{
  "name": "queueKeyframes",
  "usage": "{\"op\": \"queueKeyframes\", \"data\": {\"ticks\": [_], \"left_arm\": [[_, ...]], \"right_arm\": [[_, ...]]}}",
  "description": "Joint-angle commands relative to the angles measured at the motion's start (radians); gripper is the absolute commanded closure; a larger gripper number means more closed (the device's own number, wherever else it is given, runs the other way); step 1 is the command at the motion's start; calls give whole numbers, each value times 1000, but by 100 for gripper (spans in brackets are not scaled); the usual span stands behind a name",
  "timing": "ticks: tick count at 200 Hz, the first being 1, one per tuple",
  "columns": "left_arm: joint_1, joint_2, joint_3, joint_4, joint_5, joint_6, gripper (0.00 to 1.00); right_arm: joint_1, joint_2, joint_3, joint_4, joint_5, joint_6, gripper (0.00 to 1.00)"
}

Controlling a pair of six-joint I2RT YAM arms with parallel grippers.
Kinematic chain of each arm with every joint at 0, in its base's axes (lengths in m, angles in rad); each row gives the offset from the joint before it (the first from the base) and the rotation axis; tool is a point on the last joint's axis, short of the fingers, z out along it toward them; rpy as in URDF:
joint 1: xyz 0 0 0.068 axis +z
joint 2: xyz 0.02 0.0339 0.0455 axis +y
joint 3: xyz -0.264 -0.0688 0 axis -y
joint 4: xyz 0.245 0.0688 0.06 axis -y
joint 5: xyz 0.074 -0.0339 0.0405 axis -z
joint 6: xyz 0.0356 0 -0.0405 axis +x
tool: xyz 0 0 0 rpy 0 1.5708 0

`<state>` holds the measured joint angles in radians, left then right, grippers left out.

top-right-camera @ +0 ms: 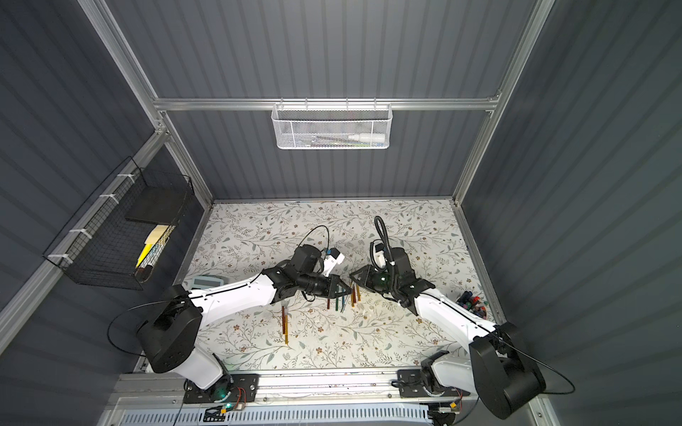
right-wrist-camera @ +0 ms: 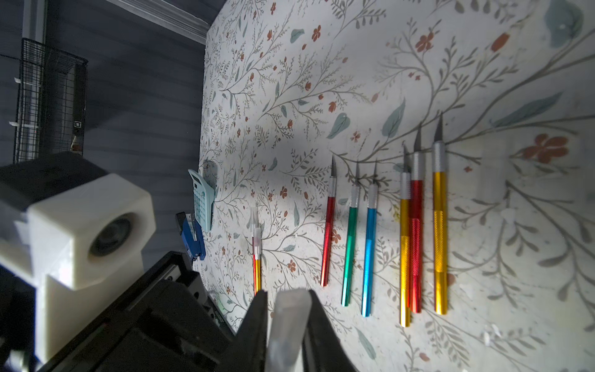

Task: Remove protective caps from carving knives
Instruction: Pick up the carving knife from the center of the board, then remove the protective sleeve from the carving knife.

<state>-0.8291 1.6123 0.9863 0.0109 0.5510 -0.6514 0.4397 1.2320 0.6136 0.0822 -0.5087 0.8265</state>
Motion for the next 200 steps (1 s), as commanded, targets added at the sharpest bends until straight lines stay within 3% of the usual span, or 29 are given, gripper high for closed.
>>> {"op": "queueKeyframes", "data": {"ticks": [1,16,58,85,168,200], "left_arm": [[10,19,-11,37,25,-13,93],[9,27,-19,66,32,-31,91],[9,34,-34,116,36,-49,72],[9,53,-10,103,48,-32,72],[10,70,4,130,77,-33,84],[8,57,-1,119,68,-19,98]], "right_arm": [[1,-12,8,-30,30,-8,84],[-1,-38,3,-31,29,-6,86],[2,-68,-26,0,13,14,87],[2,-62,-41,43,7,37,87],[3,-53,-44,54,2,46,87],[2,-53,-42,23,52,51,89]]}}
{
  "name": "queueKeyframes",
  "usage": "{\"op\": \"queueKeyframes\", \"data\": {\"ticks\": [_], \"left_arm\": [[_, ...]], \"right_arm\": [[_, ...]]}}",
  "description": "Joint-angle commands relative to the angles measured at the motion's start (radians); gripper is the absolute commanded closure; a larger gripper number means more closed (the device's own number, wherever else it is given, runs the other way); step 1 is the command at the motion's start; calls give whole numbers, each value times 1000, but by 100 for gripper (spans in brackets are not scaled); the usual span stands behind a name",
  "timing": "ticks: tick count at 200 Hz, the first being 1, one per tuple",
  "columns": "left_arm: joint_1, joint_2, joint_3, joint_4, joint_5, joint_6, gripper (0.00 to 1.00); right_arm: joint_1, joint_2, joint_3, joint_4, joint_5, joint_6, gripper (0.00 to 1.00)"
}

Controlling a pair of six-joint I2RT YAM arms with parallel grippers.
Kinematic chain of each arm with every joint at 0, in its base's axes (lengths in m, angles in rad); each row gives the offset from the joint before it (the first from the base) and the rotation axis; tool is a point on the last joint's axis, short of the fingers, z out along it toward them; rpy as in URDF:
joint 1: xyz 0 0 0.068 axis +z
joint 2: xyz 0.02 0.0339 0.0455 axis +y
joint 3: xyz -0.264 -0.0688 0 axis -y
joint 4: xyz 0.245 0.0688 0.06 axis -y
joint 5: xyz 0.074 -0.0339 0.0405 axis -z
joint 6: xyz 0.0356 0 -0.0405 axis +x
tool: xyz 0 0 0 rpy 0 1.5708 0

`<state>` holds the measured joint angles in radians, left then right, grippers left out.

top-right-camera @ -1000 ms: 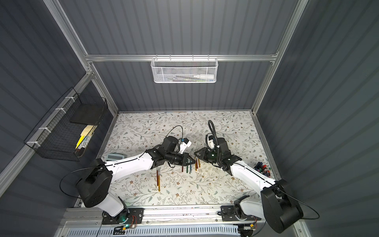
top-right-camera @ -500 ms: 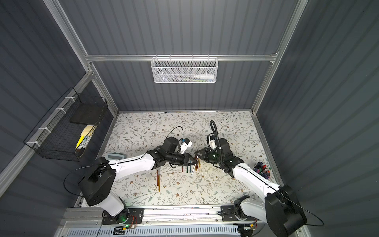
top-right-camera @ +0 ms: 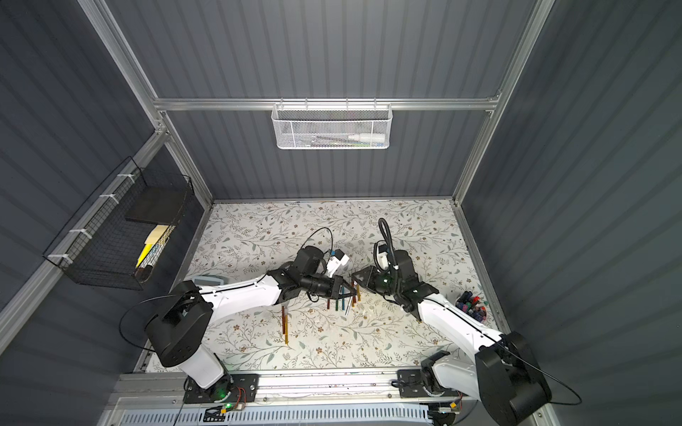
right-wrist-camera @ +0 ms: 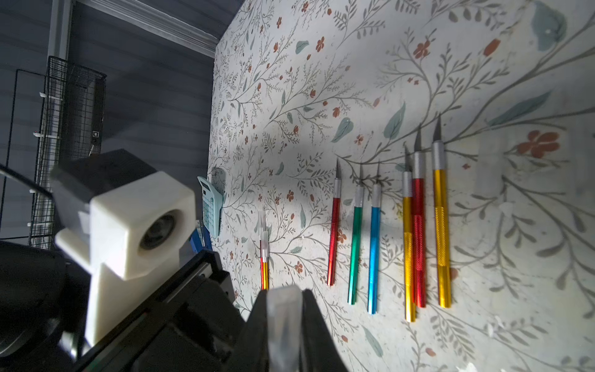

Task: Remove protective caps from carving knives
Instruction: Remove the protective sleeve from the carving knife.

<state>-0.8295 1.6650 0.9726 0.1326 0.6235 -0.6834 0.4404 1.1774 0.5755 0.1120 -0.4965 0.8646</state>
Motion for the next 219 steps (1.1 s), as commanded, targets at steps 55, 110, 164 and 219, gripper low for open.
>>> {"op": "queueKeyframes", "data": {"ticks": [55,110,164,219], "left_arm": [[9,-11,17,-115,-55,61,100],[-17,-8,17,-190,-110,97,100],[-54,20,61,-267,-180,130,100],[-73,35,80,-286,-187,145,100]], "right_arm": [[1,-10,31,-134,170,8,90],[1,-21,72,-212,273,-3,90],[2,-31,80,-265,327,33,91],[1,-56,66,-244,334,27,91]]}}
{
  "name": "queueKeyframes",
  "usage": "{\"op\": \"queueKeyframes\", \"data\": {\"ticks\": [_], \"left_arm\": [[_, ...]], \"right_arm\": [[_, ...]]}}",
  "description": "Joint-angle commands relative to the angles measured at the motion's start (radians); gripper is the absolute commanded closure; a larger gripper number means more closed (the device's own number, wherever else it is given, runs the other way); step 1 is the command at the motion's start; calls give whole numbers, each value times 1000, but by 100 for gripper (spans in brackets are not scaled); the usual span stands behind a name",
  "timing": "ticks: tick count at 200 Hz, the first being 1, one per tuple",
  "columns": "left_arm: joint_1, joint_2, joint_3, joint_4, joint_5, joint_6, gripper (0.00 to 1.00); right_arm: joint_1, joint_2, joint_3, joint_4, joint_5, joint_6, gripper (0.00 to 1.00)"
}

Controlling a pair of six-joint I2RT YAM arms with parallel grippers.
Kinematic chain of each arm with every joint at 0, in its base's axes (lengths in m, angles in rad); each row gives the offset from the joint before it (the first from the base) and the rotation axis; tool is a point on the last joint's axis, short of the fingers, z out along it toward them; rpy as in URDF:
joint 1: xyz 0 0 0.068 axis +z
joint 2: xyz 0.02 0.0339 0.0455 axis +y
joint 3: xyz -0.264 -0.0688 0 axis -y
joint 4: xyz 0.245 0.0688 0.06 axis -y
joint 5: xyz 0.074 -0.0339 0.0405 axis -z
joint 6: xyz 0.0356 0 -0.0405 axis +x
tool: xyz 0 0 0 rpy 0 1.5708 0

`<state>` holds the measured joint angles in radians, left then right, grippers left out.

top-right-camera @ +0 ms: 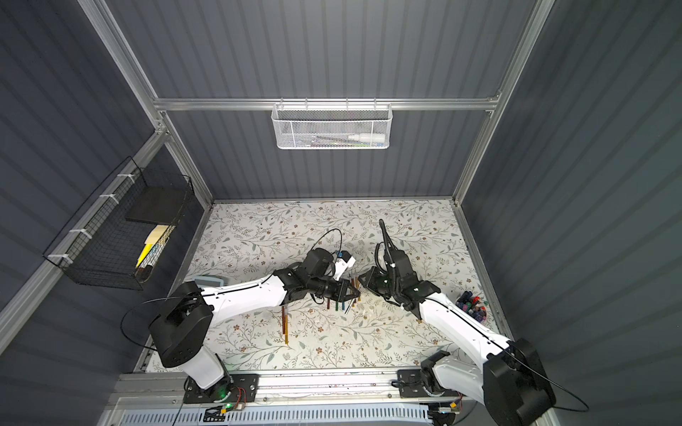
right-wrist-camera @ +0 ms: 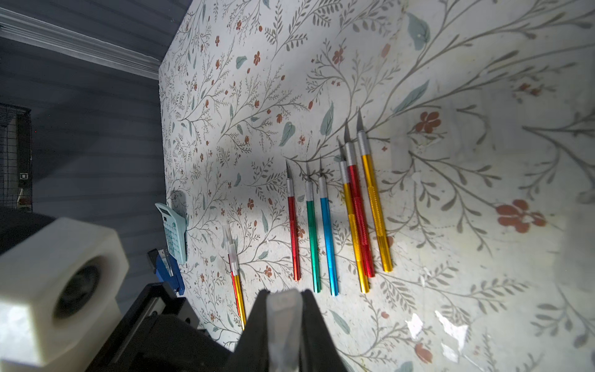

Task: Remove protective caps from carving knives
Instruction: Remove the protective sleeve from the carving knife.

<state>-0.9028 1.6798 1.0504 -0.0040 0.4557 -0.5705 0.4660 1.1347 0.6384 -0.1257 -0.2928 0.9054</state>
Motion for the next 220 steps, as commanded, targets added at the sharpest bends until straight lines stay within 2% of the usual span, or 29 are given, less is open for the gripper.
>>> {"op": "queueKeyframes", "data": {"ticks": [1,75,96,130,159,200,220], "left_arm": [[0,19,3,-149,-20,32,100],[0,11,-22,-83,29,6,100],[0,8,-27,-74,32,4,100],[2,5,-34,-73,28,3,100],[1,-6,-38,-79,20,6,100],[1,-24,-44,-99,5,12,100],[1,-28,-46,-102,3,11,100]], "right_arm": [[-24,-14,3,-6,129,-14,91],[-24,-38,-57,201,-14,-13,89],[-25,-44,-75,279,-112,-8,89],[-24,-55,-80,326,-177,-11,89],[-24,-70,-77,280,-136,-12,89],[-25,-97,-28,89,78,-24,89],[-25,-108,-16,62,99,-45,89]]}}
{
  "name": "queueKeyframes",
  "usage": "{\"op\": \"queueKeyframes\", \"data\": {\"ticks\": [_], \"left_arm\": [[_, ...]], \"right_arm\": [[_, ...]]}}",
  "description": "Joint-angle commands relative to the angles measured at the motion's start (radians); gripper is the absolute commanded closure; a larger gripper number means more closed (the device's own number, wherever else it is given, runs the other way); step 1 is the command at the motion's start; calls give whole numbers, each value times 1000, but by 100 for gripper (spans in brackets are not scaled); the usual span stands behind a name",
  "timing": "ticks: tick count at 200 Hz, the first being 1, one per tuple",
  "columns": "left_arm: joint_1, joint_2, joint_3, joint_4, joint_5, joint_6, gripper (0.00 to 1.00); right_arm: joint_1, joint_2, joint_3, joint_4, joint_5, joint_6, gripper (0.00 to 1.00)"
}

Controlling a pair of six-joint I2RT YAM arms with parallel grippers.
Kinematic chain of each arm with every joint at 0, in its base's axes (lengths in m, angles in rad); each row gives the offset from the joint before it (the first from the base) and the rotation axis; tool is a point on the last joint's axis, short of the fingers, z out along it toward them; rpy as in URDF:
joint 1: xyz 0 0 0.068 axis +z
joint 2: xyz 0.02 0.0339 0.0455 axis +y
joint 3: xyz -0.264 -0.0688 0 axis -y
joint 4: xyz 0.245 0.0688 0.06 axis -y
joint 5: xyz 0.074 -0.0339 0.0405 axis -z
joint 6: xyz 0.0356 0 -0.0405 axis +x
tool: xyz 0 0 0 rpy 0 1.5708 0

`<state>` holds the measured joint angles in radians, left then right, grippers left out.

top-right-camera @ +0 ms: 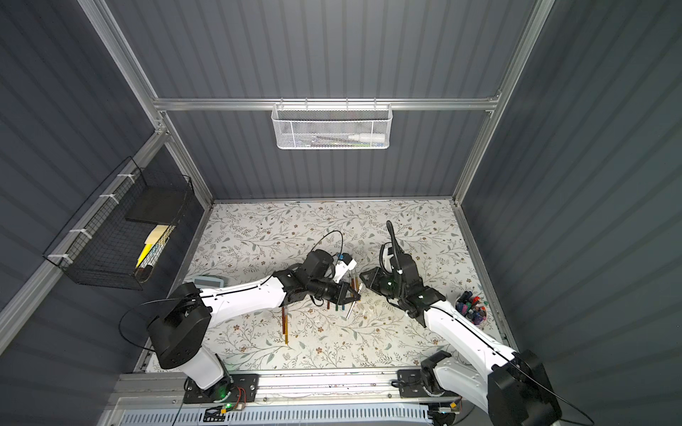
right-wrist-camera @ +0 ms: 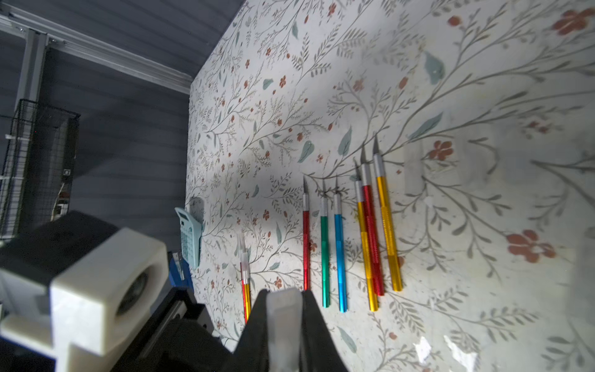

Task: Remove protective caps from carving knives
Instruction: Remove the protective sleeve from the carving knife, then place the protective sleeve at the center of the board.

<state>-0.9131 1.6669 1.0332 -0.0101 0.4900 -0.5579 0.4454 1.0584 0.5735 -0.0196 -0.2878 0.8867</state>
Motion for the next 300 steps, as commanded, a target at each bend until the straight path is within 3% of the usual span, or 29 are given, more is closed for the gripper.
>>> {"op": "queueKeyframes", "data": {"ticks": [1,128,199,253,300], "left_arm": [[11,-15,-29,-96,-31,-2,100],[11,-16,-26,-110,-27,10,100],[12,-32,-21,-127,-40,17,100],[11,-50,10,-224,-136,55,100],[11,-80,7,-280,-240,68,100]], "right_arm": [[-4,-32,49,-43,95,-27,89],[-6,-60,55,-72,151,-55,89],[-6,-78,41,-96,108,-113,88],[-5,-134,47,-247,84,-239,86],[-5,-188,42,-428,143,-294,86]]}}
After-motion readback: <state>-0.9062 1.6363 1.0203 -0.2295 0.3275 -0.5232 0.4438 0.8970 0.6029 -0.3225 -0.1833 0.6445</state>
